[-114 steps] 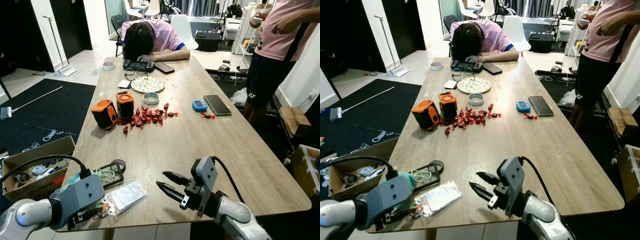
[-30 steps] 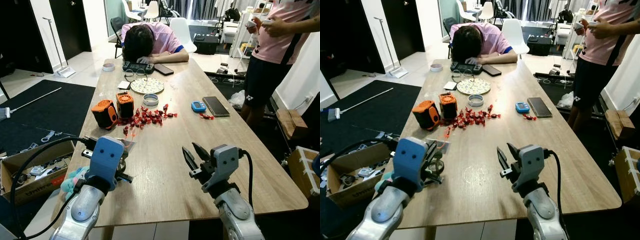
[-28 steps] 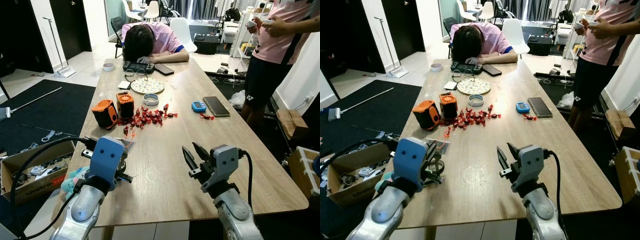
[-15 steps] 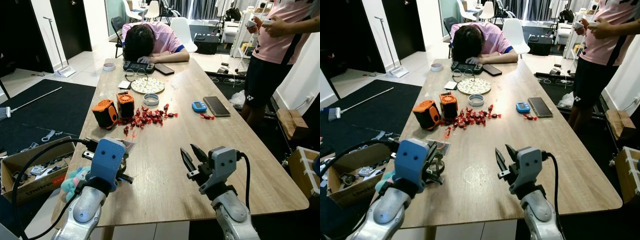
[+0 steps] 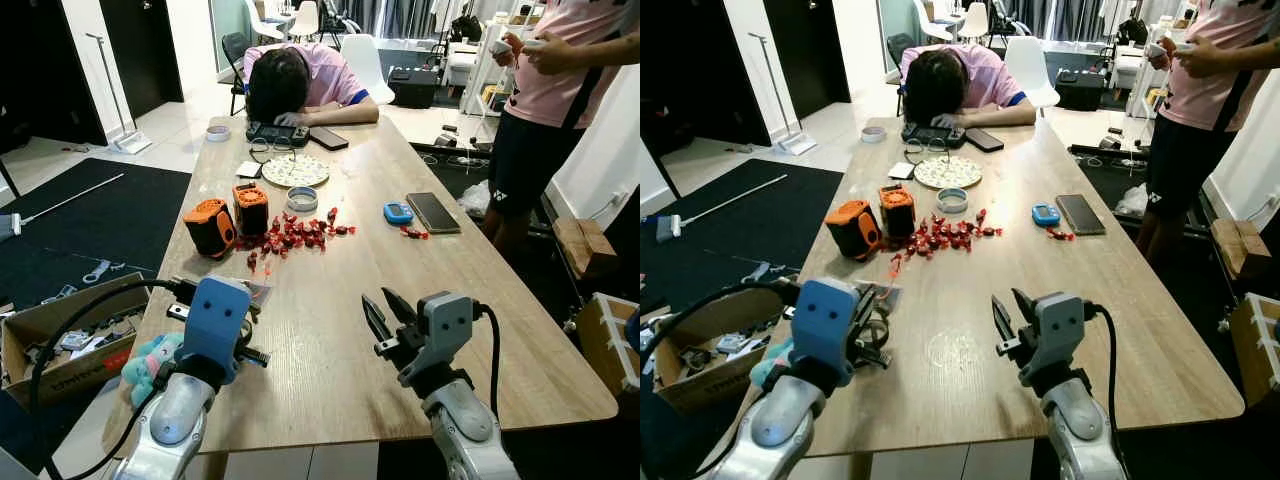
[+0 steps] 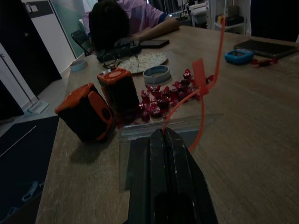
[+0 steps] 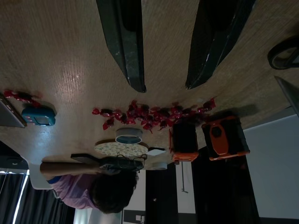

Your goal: Hang keys on a hook

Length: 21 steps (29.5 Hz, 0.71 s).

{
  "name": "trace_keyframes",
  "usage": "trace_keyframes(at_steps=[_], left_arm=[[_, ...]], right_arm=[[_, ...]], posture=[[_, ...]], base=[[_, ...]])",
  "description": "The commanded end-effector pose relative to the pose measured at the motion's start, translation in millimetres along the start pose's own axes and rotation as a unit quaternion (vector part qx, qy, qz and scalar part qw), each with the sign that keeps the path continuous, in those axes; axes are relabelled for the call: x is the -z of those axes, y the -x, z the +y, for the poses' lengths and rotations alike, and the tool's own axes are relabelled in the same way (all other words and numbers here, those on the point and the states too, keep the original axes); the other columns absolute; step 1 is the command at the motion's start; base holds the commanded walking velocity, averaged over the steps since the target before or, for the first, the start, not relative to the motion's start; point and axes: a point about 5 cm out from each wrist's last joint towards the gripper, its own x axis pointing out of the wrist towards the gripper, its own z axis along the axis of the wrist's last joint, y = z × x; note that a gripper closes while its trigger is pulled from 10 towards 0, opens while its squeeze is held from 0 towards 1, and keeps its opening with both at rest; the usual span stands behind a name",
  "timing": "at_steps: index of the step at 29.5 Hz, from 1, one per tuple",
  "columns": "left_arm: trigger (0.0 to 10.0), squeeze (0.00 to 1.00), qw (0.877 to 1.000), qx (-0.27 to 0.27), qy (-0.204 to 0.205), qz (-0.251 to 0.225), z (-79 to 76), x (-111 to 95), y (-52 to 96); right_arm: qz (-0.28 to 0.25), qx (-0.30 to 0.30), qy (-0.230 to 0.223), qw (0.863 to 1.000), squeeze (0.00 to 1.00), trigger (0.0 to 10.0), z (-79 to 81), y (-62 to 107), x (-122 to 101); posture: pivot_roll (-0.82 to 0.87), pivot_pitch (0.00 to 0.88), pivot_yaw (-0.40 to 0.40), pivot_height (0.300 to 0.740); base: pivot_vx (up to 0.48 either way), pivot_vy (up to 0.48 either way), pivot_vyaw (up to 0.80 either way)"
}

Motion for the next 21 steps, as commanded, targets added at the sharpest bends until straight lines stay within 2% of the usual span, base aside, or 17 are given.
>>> trace_keyframes(at_steps=[1,18,21], left_arm=[[10.0,0.00,1.000,-0.007,0.008,0.009,-0.1,3.6,-1.4],[10.0,0.00,1.000,-0.007,-0.002,0.010,0.2,5.1,-2.0],[10.0,0.00,1.000,-0.010,-0.007,0.021,1.1,7.6,-2.3]], right_arm=[[0.004,0.003,-0.004,1.000,0.00,10.0,-0.9,0.6,3.0],[0.005,0.000,-0.005,1.000,0.00,10.0,-0.3,0.7,3.7],[0.006,0.000,-0.007,1.000,0.00,10.0,0.4,1.4,4.4]], posture=[[0.07,0.064,-0.013,0.740],[0.07,0.065,-0.014,0.740],[0.08,0.071,-0.012,0.740]], base=[[0.000,0.000,0.00],[0.000,-0.434,0.00],[0.000,0.000,0.00]])
